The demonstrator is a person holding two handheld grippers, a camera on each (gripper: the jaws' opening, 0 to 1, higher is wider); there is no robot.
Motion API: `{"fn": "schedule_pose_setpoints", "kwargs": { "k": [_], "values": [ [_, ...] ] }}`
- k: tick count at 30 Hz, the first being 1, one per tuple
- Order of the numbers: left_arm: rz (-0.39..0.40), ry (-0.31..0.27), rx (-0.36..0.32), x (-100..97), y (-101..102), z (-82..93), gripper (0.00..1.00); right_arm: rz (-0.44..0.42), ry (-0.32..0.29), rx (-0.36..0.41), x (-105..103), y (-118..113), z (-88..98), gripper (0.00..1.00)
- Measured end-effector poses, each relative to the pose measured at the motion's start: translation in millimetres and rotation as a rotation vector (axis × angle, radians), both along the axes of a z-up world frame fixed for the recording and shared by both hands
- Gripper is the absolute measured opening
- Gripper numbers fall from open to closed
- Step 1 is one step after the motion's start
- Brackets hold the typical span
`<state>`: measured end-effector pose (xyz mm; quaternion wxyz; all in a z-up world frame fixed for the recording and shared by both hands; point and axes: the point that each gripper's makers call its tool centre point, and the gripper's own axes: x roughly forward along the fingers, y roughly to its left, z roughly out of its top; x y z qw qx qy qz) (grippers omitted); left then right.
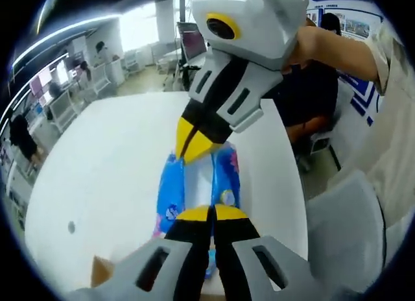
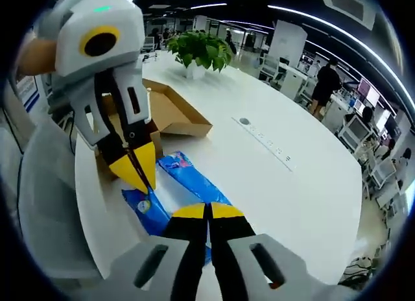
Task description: Operate the shoe box by opening the lid, removing the specified soft item, and placing it in the target area until the item is outside and the box remains undamaged.
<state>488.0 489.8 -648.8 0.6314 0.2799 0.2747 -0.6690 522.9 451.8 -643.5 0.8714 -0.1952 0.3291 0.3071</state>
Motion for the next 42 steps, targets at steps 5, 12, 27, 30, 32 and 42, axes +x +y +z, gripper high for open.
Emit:
{"fn": "schedule_pose_setpoints", "kwargs": {
  "k": [5, 12, 27, 30, 32, 42],
  "values": [
    [-0.006, 0.012, -0.003, 0.8, -13.8, -4.2, 0.0, -0.019, 0.006, 0.008, 0.3, -14.8, -3.1, 0.0],
    [-0.033, 0.026, 0.002, 1.0, -31.6, -13.3, 0.0, -0.036, 0.022, 0.008, 0.0, -33.6, -9.9, 0.0],
    [-0.072, 0.07, 0.014, 4.5, -66.5, -33.4, 0.0, -0.06, 0.057, -0.033, 1.0, -69.5, -28.5, 0.0],
    [-0.077, 0.078, 0.013, 5.2, -73.3, -36.0, 0.0, -0.071, 0.062, -0.038, 2.0, -77.3, -30.1, 0.0],
    [-0.08, 0.083, 0.009, 4.9, -77.3, -37.0, 0.0, -0.077, 0.063, -0.037, 2.5, -80.9, -31.1, 0.0],
    [-0.105, 0.096, 0.023, 3.5, -92.4, -49.2, 0.0, -0.101, 0.08, -0.047, 0.8, -97.7, -45.1, 0.0]
  ]
}}
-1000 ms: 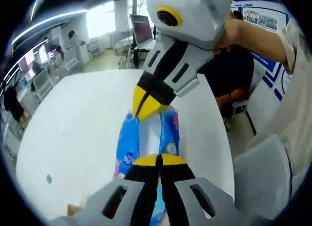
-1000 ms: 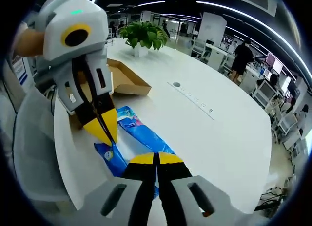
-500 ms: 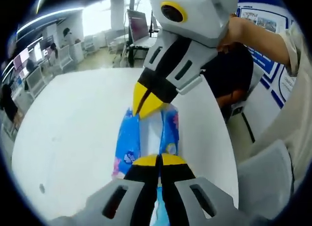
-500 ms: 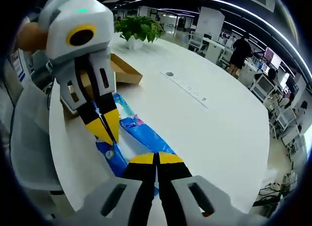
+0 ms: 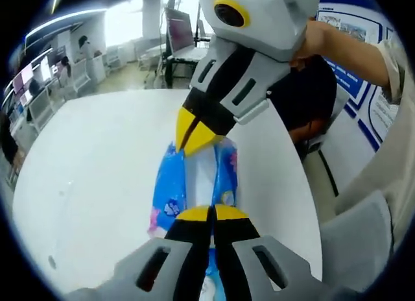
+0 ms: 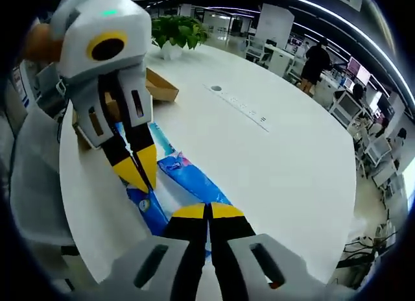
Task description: Operate the shoe box by opening the lid, removing the specified soft item, and placing it in the target area until the item is outside and the box remains undamaged.
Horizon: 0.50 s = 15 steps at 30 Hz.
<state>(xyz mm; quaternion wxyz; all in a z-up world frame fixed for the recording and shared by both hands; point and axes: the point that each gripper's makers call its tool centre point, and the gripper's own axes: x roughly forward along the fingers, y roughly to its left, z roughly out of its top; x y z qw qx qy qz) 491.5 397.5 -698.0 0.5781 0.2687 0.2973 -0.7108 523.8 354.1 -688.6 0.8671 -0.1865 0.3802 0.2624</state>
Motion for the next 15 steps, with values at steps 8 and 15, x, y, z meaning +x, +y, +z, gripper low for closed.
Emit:
{"fn": "schedule_pose_setpoints", "kwargs": {
  "k": [8, 15],
  "values": [
    [-0.015, 0.003, 0.007, 0.0, -12.0, -8.0, 0.0, -0.017, 0.005, -0.005, 1.5, -11.0, -8.9, 0.0],
    [-0.015, 0.008, 0.022, 1.4, -18.5, -21.9, 0.0, -0.025, 0.013, -0.012, 3.1, -18.9, -21.2, 0.0]
  ]
}}
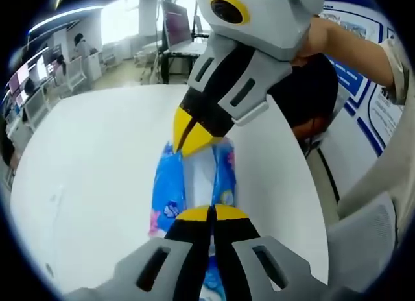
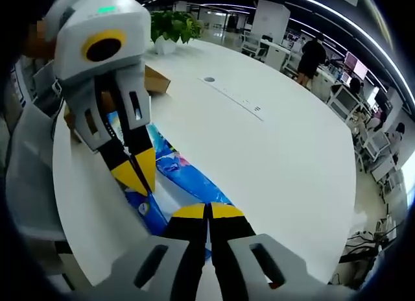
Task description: Operate the shoe box by opening the lid, removing the specified soft item, and placing it in the target area until the item is outside and the box remains undamaged.
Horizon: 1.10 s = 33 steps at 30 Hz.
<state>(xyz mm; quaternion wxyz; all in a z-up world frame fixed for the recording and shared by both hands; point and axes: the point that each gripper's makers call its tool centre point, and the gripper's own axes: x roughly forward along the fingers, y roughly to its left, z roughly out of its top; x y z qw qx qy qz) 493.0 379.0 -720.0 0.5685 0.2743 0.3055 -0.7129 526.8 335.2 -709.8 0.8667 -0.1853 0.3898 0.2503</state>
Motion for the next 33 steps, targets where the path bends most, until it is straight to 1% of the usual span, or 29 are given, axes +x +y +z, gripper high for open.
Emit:
{"fn": "schedule_pose_setpoints", "kwargs": {
  "k": [4, 9, 14, 17, 21, 25, 29, 33],
  "values": [
    [-0.001, 0.0, 0.006, 1.2, -2.9, -6.6, 0.0, -0.003, 0.007, 0.003, 0.5, -2.0, -7.3, 0.0],
    [0.001, 0.008, 0.025, 3.5, -2.3, -19.9, 0.0, -0.005, 0.019, 0.008, 2.5, -4.0, -19.4, 0.0],
    [0.0, 0.016, 0.033, 4.3, -4.6, -26.4, 0.0, -0.004, 0.027, 0.009, 4.5, -4.2, -27.2, 0.0],
    [0.004, 0.027, 0.033, 4.5, -6.2, -27.5, 0.0, -0.002, 0.032, 0.008, 6.4, -5.2, -31.1, 0.0],
    [0.009, 0.039, 0.031, 4.0, -7.6, -28.9, 0.0, 0.0, 0.034, 0.01, 7.5, -5.2, -31.9, 0.0],
    [0.002, 0.034, 0.03, 2.2, -8.0, -28.2, 0.0, 0.003, 0.035, 0.013, 8.3, -5.6, -32.9, 0.0],
    [-0.017, 0.008, 0.027, 1.4, -7.2, -27.3, 0.0, 0.005, 0.035, 0.012, 7.7, -4.6, -33.1, 0.0],
    [-0.021, 0.023, 0.032, -1.5, -5.9, -26.4, 0.0, 0.003, 0.04, 0.014, 6.0, -2.2, -32.0, 0.0]
  ]
}}
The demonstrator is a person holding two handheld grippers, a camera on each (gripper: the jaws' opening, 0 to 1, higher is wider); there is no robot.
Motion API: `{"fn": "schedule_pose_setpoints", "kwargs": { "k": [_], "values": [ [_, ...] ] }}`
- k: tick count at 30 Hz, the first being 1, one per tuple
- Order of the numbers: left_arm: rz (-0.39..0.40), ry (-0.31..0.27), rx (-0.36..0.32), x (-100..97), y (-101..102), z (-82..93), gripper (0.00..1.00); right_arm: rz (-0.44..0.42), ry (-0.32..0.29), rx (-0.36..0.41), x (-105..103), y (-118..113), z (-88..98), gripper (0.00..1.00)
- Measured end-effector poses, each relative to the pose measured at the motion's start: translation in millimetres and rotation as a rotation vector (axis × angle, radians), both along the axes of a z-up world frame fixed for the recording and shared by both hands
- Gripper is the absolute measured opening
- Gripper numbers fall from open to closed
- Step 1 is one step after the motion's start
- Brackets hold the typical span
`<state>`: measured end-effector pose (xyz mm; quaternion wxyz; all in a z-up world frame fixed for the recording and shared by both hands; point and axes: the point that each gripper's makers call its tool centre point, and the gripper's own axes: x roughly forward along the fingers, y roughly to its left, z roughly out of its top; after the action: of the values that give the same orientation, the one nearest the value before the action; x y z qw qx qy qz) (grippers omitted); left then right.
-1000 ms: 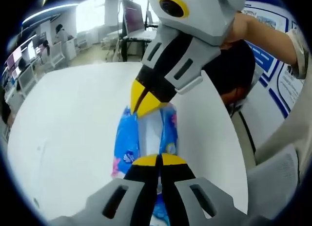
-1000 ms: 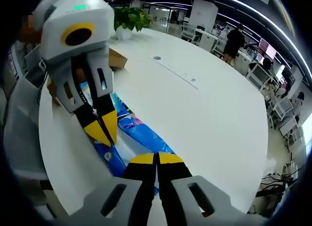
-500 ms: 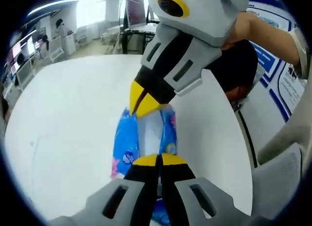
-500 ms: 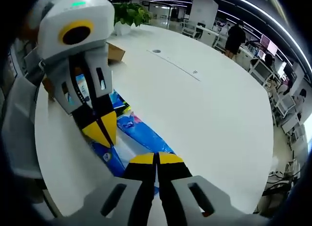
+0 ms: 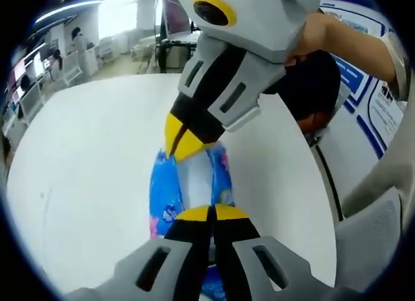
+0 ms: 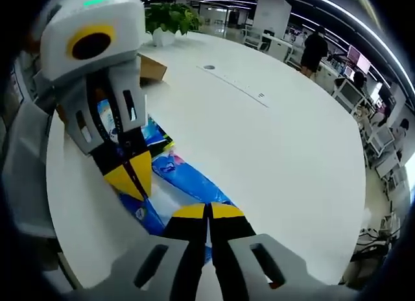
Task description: Operate the shoe box by opening the lid, removing the specified soft item, and placing it in the target area until the item is outside and the box remains undamaged.
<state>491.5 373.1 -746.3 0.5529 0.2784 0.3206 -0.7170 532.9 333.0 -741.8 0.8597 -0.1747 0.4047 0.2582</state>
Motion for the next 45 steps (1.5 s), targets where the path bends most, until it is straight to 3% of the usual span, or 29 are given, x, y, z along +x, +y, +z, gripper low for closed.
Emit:
{"fn": "schedule_pose_setpoints", "kwargs": {
  "k": [4, 17, 23, 34, 37, 45],
  "values": [
    [-0.023, -0.032, 0.001, 0.2, 2.5, -0.6, 0.0, 0.003, 0.007, -0.009, -1.0, -1.0, -2.7, 0.0],
    [-0.027, -0.054, -0.014, 2.8, 1.0, 3.5, 0.0, 0.003, -0.009, -0.017, 0.2, -1.8, 3.0, 0.03],
    [-0.033, -0.078, -0.025, 4.9, 1.5, 9.6, 0.06, 0.01, -0.009, -0.018, -0.3, 0.8, 7.9, 0.06],
    [-0.026, -0.117, -0.028, 9.2, 16.8, 26.4, 0.14, 0.006, -0.028, -0.012, -3.8, 6.8, 26.9, 0.15],
    [0.011, -0.094, -0.047, 9.7, 22.1, 37.2, 0.17, 0.0, -0.034, -0.001, -7.8, 10.7, 35.1, 0.17],
    [0.082, -0.104, -0.076, 10.4, 42.1, 58.9, 0.25, -0.014, -0.05, 0.009, -18.8, 19.8, 52.7, 0.26]
  ]
}}
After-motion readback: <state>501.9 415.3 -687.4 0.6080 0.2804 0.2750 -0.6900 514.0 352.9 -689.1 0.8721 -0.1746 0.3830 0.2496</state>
